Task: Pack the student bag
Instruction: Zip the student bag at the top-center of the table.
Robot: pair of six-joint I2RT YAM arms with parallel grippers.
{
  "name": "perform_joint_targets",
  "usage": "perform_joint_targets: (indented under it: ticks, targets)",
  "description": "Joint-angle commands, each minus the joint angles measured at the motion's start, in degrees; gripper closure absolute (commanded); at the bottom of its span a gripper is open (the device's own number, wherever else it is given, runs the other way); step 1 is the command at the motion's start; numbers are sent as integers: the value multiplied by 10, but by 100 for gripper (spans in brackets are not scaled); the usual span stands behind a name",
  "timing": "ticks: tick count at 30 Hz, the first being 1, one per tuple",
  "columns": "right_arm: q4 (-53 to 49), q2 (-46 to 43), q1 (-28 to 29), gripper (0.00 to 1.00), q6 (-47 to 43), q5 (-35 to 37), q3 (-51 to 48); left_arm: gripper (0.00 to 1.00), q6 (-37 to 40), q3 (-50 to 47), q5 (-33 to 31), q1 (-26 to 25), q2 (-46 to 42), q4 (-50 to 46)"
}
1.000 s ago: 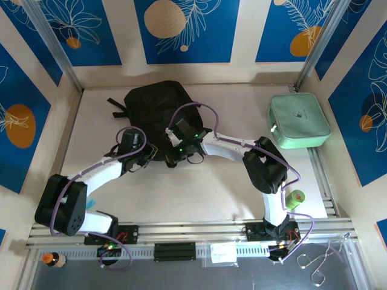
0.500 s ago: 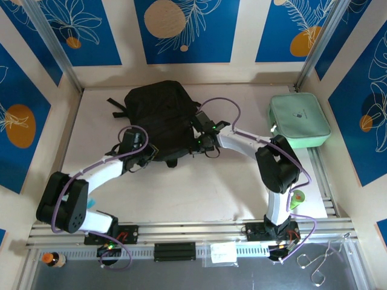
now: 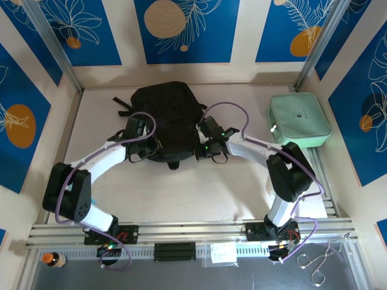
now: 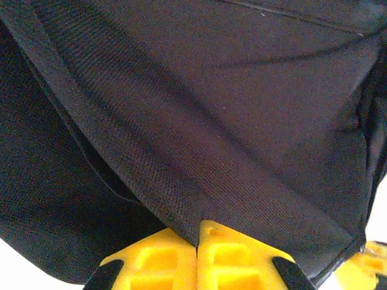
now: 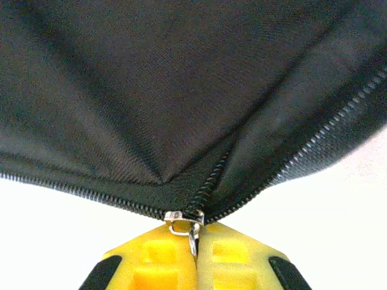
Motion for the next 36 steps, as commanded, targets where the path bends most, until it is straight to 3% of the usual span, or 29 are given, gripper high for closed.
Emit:
perform_joint_targets:
  ticks: [1,5,9,13,19,24,27,29,34,36]
  targets:
    - [-41,-44,30,100,3,-41,-54,100,73,47,-43,18,38,-31]
    - [14,-41,63,100,2,-62,-52,99,109,110,-68,19,95,-54]
    - [45,9,61,100,0,-79,-2,76,89,128,-121,24,83,-72]
    - [56,59,61,100,-5,-94,64,54,49,91,-163,28,18,-88]
    - [61,87,62,100,2,-130,105,42,-71,-10,-52,14,-55,-1]
    - [56,87,63,100,0,-137,105,35,-145,-39,10,-8,-28,115]
    - [49,80,64,100,-3,-135,102,35,-152,-20,19,-17,9,132]
    - [42,74,64,100,-3,-128,99,41,-156,-12,12,-22,30,138]
    - [16,60,62,100,-20,-48,80,77,-149,-2,-22,-22,56,125]
    - [-5,56,52,100,-36,-1,70,87,-138,7,-30,-22,62,113]
